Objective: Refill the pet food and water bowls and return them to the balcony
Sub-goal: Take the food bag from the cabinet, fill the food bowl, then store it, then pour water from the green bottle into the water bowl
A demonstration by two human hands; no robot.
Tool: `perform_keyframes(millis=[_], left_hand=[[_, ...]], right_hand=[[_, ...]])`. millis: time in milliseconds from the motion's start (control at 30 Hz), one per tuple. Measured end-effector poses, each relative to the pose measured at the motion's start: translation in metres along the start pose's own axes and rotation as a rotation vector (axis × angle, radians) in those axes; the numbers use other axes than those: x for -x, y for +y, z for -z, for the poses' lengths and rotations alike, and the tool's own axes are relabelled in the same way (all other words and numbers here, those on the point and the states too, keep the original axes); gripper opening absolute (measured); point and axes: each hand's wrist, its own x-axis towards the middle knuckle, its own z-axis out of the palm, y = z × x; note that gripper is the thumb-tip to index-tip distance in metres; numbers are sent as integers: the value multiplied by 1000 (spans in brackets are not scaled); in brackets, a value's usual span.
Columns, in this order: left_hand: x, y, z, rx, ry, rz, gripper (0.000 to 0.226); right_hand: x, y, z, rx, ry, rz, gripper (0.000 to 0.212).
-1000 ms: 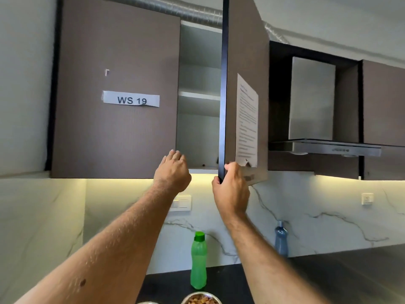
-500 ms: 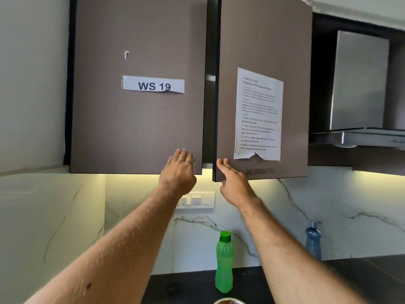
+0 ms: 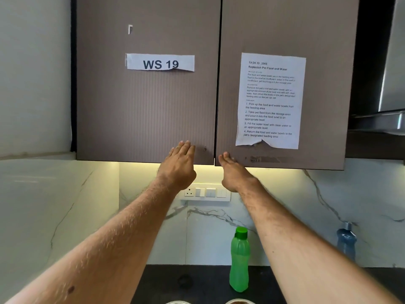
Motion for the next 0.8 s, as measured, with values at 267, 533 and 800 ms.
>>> perform_keyframes(millis=[267,533,800], left_hand=[[8,7,-10,45,-10,78,69],[34,5,-43,61,-55,58,70],[83,-15,-83,121,-166,101,69]], right_hand=[[9,11,-5,-68,-17,41,90],[43,30,-41,-58,-25,100,80],[86,41,-86,-93,-101,6,75]])
